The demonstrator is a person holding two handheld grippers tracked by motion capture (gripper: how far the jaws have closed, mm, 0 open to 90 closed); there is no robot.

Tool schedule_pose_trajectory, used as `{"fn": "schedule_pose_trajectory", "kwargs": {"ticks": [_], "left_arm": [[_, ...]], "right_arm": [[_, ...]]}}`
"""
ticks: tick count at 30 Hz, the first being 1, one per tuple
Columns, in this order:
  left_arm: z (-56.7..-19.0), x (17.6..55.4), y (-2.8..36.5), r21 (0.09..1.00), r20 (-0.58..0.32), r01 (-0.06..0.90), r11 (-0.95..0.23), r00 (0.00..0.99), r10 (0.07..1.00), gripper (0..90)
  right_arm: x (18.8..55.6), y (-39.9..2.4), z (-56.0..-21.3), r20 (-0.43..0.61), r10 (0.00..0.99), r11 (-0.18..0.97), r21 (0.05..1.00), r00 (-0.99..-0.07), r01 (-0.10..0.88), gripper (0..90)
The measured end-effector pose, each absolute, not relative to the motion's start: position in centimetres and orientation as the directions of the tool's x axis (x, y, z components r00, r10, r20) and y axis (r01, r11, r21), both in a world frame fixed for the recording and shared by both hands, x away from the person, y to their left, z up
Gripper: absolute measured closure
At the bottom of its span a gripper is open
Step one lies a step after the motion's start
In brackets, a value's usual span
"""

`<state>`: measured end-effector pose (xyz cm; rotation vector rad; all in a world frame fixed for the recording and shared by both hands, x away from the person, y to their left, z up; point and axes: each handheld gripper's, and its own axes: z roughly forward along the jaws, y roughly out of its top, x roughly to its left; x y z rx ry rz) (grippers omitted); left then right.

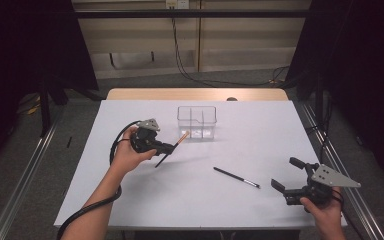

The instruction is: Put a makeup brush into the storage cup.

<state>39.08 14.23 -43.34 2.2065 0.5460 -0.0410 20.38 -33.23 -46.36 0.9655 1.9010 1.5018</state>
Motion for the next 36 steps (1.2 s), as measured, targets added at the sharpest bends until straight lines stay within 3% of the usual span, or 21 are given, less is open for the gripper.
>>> {"fn": "schedule_pose_trajectory", "kwargs": {"ticks": [13,36], "left_arm": [[-43.11,38.70,14.87,0.834,-0.234,0.402,-0.379,0.878,0.417,83.6],[-42.59,38.73,14.72,0.917,-0.267,0.372,-0.143,0.840,0.472,83.6]], "right_arm": [[20.39,-33.19,-46.36,0.024,0.795,0.130,0.969,-0.606,0.209,0.0],[20.43,-33.25,-46.38,0.024,0.795,0.127,0.970,-0.606,0.206,0.0]]}}
